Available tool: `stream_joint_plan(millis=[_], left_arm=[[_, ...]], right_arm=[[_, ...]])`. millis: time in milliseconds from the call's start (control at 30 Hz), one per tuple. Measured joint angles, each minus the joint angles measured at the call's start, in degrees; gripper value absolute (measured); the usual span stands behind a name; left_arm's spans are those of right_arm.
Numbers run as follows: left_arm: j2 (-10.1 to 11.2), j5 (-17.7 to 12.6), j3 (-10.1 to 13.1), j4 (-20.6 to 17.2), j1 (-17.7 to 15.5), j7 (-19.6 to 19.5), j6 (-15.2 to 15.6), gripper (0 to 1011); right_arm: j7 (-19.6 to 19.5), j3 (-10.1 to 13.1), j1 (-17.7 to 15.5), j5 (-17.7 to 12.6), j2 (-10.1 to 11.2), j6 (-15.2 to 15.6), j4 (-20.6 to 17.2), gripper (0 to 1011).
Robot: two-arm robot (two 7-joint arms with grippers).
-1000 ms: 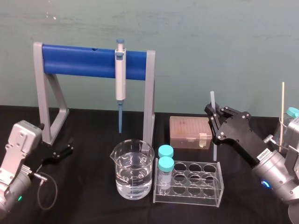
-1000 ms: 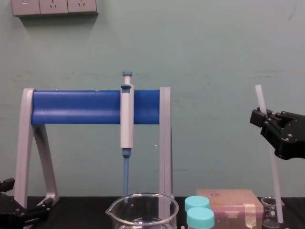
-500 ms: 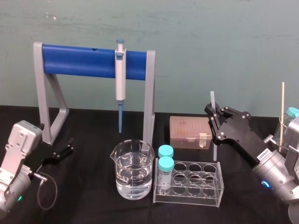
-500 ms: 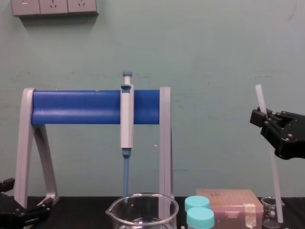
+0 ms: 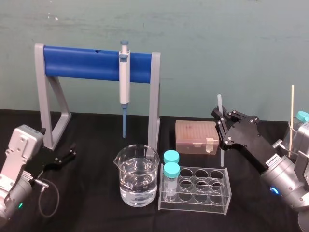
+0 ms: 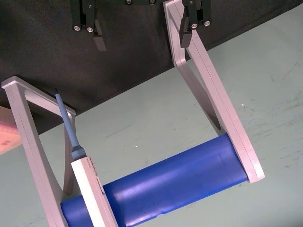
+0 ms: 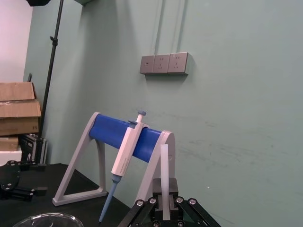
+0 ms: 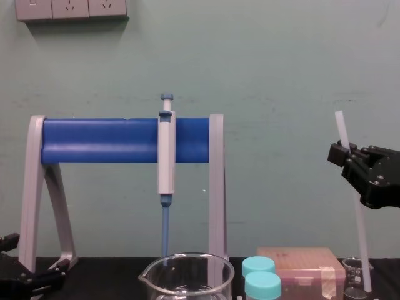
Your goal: Pick up the stirring rod with one hand, then place it down.
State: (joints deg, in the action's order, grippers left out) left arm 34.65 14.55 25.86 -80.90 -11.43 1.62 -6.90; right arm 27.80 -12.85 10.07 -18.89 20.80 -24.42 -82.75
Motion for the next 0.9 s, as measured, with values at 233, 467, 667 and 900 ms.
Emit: stream_joint_plan(millis=[233,467,667,900], left_arm=[[0.0,0.0,0.0,0.0,0.0,0.0,0.0,1000],[0.0,0.0,0.0,0.0,0.0,0.0,0.0,1000],[0.0,0.0,0.0,0.0,0.0,0.0,0.0,1000],[0.0,0.0,0.0,0.0,0.0,0.0,0.0,1000]], right_arm=[[0.0,0.0,0.0,0.0,0.0,0.0,0.0,71],[0.0,0.0,0.0,0.0,0.0,0.0,0.0,71],[0.0,0.0,0.0,0.0,0.0,0.0,0.0,71],[0.0,0.0,0.0,0.0,0.0,0.0,0.0,71]])
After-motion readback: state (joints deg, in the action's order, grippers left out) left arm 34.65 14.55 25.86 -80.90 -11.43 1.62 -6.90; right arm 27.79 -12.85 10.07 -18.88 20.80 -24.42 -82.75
